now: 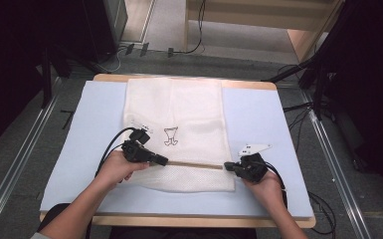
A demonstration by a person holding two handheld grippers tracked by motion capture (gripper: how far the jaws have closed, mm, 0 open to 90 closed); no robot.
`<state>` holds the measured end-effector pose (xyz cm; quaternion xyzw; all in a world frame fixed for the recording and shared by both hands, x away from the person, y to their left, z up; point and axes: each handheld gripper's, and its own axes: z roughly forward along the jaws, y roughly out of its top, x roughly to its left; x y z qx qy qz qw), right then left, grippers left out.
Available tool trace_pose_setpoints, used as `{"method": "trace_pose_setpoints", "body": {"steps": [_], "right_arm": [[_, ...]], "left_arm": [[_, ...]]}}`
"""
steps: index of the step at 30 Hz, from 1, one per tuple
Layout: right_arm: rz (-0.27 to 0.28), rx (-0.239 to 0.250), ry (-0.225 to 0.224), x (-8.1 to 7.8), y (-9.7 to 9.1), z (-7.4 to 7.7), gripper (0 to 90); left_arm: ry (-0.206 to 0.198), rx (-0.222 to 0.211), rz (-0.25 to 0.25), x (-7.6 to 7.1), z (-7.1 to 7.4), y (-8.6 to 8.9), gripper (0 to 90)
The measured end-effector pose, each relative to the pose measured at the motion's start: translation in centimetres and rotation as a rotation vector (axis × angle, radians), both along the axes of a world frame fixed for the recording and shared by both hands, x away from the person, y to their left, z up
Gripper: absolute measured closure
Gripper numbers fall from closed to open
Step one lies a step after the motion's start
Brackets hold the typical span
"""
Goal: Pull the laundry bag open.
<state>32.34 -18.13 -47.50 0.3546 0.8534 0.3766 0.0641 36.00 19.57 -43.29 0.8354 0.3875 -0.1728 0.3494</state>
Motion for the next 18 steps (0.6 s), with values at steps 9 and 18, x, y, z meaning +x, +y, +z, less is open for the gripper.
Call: {"method": "trace_pose_setpoints", "body": {"steps": [9,18], "right_arm": [[0.000,0.001,0.013,0.1,0.0,0.1,90.0],[0.017,0.002,0.016,0.3,-0.1,0.1,90.0]], "left_arm": [[0.010,-0.010,0.028,-0.4,0.1,1.4,89.1],[0.010,-0.002,0.041,-0.4,0.1,1.8,89.2]]}}
